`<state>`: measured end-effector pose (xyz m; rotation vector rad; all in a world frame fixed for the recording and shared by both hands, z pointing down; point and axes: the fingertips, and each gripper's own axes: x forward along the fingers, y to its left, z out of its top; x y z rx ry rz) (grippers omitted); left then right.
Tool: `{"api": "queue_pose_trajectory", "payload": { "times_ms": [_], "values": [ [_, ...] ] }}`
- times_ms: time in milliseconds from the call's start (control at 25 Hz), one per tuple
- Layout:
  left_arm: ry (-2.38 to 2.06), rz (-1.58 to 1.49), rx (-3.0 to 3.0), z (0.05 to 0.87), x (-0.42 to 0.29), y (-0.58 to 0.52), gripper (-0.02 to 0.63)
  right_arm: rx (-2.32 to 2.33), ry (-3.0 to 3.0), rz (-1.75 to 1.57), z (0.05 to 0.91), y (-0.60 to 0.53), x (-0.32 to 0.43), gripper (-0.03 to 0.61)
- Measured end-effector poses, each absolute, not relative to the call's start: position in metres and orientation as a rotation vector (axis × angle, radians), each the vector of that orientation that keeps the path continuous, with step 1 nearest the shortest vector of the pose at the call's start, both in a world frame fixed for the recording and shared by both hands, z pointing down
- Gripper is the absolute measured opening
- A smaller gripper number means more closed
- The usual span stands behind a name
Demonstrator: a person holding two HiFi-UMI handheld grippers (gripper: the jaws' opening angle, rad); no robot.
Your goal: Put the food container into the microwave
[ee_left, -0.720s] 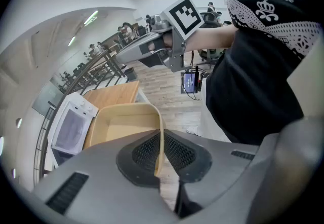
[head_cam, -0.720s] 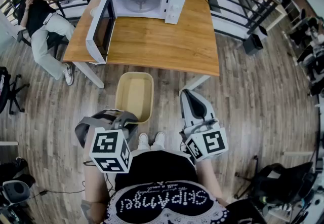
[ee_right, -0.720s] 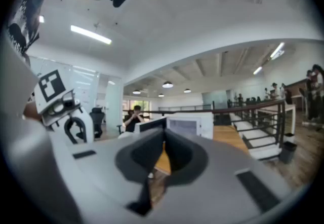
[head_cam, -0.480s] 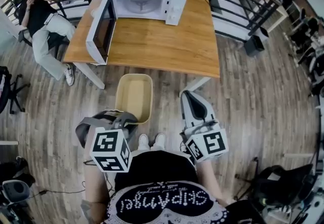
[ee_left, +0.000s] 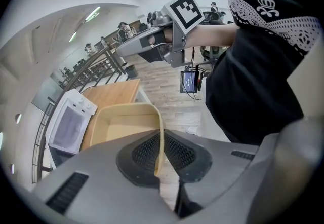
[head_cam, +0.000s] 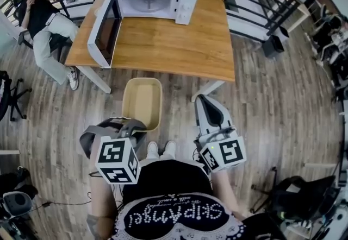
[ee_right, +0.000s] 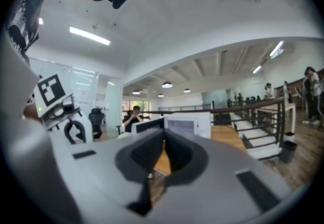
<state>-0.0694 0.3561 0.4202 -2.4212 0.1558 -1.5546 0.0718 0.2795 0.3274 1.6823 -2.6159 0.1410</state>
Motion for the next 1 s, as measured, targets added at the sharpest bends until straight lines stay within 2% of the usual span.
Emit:
{"api": "queue_pose_trajectory", "payload": {
  "times_ms": [640,1000],
  "values": [
    [0.212,-1.548,-2.35,0.417,-0.032,0.358,0.047,1.77,-2.594,0.146,0.335,0.304,0.167,0.035],
    [0.169,-1.53,-2.368,0.427,-0.023,0.337,0.048,1.72,-2.584,0.189,0.352,0.286,0.155,0.035]
  ]
}}
